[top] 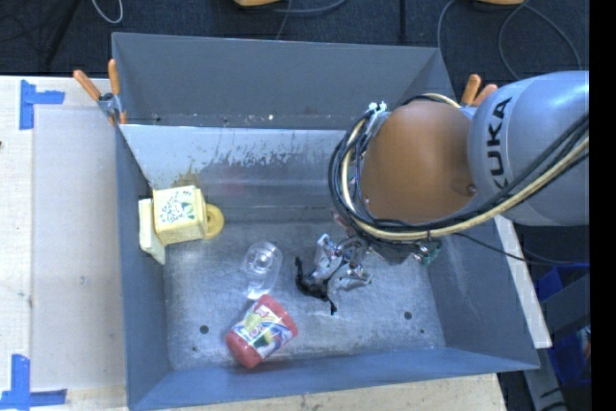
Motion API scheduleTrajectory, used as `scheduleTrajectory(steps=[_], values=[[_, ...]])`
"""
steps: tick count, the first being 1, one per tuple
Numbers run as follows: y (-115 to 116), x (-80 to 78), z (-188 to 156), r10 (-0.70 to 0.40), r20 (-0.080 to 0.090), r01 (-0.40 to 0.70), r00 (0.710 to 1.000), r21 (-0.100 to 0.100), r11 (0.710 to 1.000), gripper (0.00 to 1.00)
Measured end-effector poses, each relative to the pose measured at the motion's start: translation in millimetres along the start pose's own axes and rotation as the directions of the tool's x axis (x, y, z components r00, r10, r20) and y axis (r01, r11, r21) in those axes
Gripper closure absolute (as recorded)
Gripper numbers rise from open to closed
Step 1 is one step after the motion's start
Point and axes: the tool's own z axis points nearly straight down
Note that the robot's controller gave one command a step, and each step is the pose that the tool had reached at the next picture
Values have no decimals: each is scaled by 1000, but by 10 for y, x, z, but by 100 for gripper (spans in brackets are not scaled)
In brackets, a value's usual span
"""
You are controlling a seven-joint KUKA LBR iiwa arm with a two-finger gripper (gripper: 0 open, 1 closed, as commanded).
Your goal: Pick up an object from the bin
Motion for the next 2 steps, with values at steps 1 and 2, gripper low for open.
scheduleTrajectory(steps=[1, 2], values=[[184, 104, 124, -21, -9, 21, 1000, -12, 1000, 100], [41, -138, -930, -40, -4, 40, 999, -7, 999, 100]])
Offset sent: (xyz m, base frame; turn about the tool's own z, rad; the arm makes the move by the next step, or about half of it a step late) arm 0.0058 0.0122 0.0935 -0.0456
